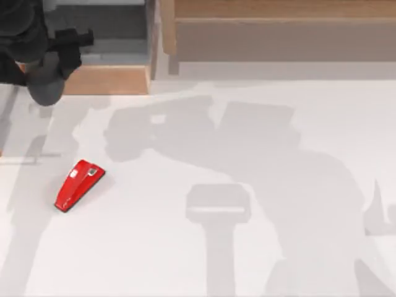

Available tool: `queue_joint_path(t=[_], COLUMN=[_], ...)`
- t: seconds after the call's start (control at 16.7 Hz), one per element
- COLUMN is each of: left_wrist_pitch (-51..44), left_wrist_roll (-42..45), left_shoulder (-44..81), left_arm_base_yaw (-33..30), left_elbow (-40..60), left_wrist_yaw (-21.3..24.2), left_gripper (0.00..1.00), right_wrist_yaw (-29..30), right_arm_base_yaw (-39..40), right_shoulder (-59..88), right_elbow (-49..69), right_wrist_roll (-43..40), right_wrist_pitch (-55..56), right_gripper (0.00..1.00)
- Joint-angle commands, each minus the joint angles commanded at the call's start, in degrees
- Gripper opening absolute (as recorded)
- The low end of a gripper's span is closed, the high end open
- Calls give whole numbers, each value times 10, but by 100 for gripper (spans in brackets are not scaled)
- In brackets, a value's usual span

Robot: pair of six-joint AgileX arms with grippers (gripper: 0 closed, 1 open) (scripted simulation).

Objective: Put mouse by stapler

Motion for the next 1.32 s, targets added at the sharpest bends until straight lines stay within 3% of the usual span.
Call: queue_joint_path(t=[0.36,0.66,1.32], left_wrist_pitch=[49,75,81], left_wrist_roll=[-76,-111,-116], left_shoulder=[-24,-29,-28], left_arm_base_yaw=[-134,-209,-222], left_elbow=[-139,-207,-218], left_wrist_yaw=[2,4,5], left_gripper=[0,0,0], right_wrist_yaw=[0,0,0], right_arm_base_yaw=[0,0,0], right_shoulder=[0,0,0], right_elbow=[0,0,0], right_wrist_roll=[0,0,0], right_wrist_pitch=[0,0,0], right_gripper=[100,100,100])
